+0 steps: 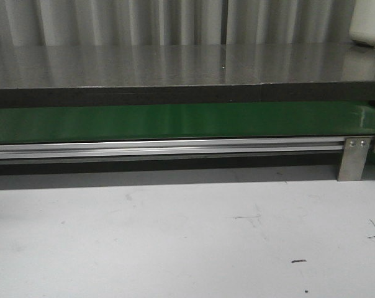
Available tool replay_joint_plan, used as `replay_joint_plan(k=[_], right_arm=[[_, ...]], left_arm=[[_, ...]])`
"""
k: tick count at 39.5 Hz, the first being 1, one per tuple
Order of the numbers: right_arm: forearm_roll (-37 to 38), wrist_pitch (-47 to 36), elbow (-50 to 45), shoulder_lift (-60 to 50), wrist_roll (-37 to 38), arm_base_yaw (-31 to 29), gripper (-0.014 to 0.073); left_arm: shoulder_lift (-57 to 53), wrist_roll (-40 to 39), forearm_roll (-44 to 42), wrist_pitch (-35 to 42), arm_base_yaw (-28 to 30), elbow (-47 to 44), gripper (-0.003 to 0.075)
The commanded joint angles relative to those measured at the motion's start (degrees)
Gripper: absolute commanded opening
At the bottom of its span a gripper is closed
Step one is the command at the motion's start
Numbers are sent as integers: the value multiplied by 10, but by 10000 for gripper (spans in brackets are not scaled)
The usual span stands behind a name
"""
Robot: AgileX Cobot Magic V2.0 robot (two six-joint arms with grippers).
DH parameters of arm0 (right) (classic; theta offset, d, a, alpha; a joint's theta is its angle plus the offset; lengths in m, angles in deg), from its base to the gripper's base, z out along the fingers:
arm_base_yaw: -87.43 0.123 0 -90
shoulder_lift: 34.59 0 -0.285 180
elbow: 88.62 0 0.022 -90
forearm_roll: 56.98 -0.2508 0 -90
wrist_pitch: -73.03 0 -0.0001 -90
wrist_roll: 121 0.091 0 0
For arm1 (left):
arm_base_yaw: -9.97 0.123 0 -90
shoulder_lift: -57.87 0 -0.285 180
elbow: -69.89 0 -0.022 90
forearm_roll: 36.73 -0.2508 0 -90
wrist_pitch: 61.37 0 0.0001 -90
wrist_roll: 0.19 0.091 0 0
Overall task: Move button from left to right
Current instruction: 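Close the left gripper on the black body of the yellow-capped button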
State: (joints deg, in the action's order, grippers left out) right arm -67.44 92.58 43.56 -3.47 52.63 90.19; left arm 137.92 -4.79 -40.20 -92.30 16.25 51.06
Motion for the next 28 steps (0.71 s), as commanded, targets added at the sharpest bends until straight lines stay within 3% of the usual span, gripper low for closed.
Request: replay_joint_plan(k=[1, 11, 22, 28], right_arm=[[-2, -42, 21, 7, -2, 1, 644], [-2, -42, 21, 7, -2, 1, 644], [-2, -42, 21, 7, -2, 1, 644], [-2, -42, 21, 7, -2, 1, 644]], left_arm=[[38, 5, 0, -19, 52, 82, 577], [146, 46, 0, -79, 174, 190, 577], [246, 131, 0, -153, 224, 245, 577], [300, 138, 1, -154, 248, 274, 577]])
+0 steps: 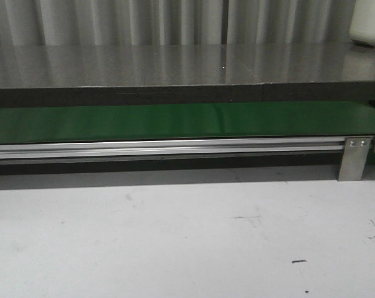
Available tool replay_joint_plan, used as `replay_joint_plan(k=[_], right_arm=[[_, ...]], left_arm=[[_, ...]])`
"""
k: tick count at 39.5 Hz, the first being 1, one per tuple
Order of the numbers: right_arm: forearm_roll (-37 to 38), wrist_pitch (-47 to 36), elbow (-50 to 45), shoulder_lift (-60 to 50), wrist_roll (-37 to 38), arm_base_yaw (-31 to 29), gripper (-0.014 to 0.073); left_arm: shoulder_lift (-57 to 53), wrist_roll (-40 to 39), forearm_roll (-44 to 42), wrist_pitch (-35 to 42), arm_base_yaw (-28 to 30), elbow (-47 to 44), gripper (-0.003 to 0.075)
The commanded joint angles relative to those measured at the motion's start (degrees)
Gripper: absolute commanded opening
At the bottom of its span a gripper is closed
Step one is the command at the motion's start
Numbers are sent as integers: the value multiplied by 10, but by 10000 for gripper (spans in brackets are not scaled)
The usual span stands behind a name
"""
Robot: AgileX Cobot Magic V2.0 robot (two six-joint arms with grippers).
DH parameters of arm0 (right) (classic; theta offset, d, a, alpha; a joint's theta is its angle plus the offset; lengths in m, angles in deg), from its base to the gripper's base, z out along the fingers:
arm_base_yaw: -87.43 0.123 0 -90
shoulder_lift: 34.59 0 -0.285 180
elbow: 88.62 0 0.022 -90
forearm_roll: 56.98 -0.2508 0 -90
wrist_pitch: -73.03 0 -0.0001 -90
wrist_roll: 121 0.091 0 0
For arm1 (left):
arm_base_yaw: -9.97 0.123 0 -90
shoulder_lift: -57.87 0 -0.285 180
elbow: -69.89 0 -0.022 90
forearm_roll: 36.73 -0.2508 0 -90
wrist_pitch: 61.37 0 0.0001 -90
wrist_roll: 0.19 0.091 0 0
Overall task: Move button from left to right
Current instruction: 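Close the left gripper on the black body of the yellow-capped button, then lift the button with the left gripper and lower it onto the belt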
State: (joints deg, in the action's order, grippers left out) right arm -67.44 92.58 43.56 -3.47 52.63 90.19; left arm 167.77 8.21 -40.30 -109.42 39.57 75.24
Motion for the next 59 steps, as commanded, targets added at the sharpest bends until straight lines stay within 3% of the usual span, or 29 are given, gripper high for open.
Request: replay_joint_plan(k=[1, 10, 22, 29, 35, 39, 51, 59], right_arm=[[-2, -42, 21, 7, -2, 1, 644], [-2, -42, 21, 7, -2, 1, 644], [-2, -42, 21, 7, -2, 1, 644], [-2, -42, 21, 7, -2, 1, 644], [-2, -42, 21, 7, -2, 1, 644], [-2, -42, 21, 7, -2, 1, 644], [-2, -41, 21, 7, -2, 1, 644], [-2, -41, 21, 7, -2, 1, 644]], left_arm=[[13, 9, 2, 11, 18, 40, 577], [98, 77, 5, -32, 31, 87, 577], [164, 82, 4, -47, 31, 118, 531], [168, 92, 4, -52, 31, 118, 409], [168, 96, 2, -52, 31, 118, 211], [168, 97, 2, -52, 31, 118, 131], [110, 97, 17, -23, 31, 118, 115], [58, 97, 90, 0, 31, 118, 115]])
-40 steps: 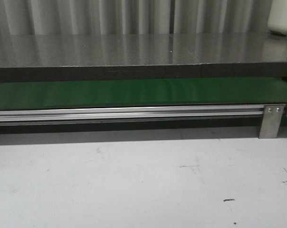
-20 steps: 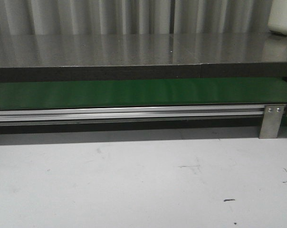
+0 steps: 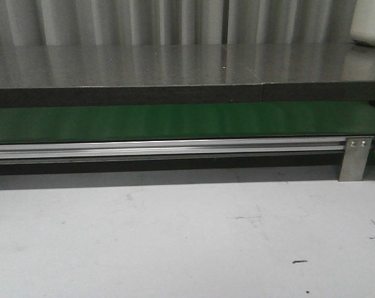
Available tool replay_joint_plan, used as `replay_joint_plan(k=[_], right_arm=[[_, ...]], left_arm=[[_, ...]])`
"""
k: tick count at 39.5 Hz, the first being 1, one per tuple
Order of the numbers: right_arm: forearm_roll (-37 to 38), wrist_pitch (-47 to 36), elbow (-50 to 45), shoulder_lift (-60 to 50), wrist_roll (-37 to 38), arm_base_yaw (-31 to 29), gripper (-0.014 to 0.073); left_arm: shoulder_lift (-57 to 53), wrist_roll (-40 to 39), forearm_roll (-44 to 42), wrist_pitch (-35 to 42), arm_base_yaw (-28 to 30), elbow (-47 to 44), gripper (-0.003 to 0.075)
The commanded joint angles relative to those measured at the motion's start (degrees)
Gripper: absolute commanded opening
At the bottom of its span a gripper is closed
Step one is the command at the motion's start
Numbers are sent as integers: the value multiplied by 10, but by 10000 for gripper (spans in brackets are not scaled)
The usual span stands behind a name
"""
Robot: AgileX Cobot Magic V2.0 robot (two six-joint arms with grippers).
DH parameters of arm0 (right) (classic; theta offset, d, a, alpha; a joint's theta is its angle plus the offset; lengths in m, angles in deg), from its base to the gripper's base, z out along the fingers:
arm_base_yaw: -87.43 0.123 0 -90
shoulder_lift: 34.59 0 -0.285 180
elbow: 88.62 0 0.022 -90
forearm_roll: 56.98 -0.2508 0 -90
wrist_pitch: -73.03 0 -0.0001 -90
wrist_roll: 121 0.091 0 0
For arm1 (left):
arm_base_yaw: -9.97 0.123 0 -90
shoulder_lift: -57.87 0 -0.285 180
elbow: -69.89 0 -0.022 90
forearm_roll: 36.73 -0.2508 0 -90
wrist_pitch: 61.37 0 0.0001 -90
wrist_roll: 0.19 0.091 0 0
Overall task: Move button from left to right
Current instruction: 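Lift the button with the left gripper and lower it onto the belt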
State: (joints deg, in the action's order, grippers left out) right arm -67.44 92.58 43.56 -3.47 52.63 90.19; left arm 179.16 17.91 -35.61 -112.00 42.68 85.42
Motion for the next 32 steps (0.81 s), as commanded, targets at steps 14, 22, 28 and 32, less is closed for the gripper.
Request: replay_joint_plan(k=[14, 22, 28, 32], right_arm=[[-2, -39, 21, 7, -2, 1, 644], [-2, -39, 21, 7, -2, 1, 644], [-2, -39, 21, 7, -2, 1, 644], [-2, -39, 21, 7, -2, 1, 644]], left_arm=[[-113, 28, 135, -10, -55, 16, 115], [-112, 16, 134, -78, -144, 16, 115], [-107, -36, 115, -108, -193, 16, 115], [-95, -69, 89, -137, -211, 16, 115]])
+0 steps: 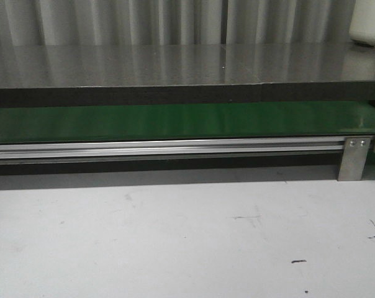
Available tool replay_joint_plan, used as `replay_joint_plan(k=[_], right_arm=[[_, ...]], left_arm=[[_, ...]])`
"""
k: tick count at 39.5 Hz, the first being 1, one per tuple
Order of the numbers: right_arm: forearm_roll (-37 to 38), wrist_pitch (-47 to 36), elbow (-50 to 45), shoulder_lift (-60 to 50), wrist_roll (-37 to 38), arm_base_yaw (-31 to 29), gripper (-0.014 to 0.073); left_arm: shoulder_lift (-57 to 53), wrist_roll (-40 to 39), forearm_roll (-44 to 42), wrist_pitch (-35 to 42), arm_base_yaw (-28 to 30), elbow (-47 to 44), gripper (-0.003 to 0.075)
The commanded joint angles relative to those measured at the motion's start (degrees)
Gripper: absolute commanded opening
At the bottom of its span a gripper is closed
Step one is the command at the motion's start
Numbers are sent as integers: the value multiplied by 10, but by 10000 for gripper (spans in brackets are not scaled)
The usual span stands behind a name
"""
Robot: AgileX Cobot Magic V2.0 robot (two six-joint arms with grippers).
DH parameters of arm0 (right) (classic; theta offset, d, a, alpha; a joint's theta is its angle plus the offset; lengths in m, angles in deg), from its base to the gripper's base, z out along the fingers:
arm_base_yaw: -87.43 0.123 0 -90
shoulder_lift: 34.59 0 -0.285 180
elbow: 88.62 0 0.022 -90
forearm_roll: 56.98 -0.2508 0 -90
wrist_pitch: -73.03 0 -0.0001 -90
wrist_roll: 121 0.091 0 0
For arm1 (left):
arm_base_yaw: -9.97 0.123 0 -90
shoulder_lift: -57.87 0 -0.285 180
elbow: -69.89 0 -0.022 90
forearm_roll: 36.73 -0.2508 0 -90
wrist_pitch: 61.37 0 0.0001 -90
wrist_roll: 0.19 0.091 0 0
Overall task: Move button from left to right
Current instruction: 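Lift the button with the left gripper and lower it onto the belt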
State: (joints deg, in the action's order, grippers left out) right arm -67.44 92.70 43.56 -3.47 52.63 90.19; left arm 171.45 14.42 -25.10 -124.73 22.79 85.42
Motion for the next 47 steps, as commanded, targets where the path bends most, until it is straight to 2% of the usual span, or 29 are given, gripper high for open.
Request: replay_joint_plan(k=[1, 7, 13, 23, 26, 32, 35, 37, 47], right_arm=[[-2, -41, 21, 7, -2, 1, 644], [-2, -41, 21, 7, -2, 1, 644], [-2, -40, 21, 7, -2, 1, 644], [-2, -40, 21, 7, -2, 1, 644], [-2, -40, 21, 7, -2, 1, 644], [-2, -40, 21, 7, -2, 1, 644], [-2, -40, 21, 7, -2, 1, 644], [-2, -40, 21, 7, -2, 1, 644], [-2, -40, 21, 7, -2, 1, 644]], left_arm=[[-13, -37, -19, -14, -13, 16, 115], [20, -54, -22, -15, -14, 16, 116], [32, -82, -53, 26, -14, 16, 116], [34, -83, -54, 33, -14, 16, 136], [34, -83, -54, 33, -14, 16, 212], [34, -83, -52, 31, -14, 22, 467], [34, -83, -47, 13, -18, 42, 550], [33, -80, -45, -6, -23, 64, 569], [24, -76, -45, -102, -51, 187, 561]])
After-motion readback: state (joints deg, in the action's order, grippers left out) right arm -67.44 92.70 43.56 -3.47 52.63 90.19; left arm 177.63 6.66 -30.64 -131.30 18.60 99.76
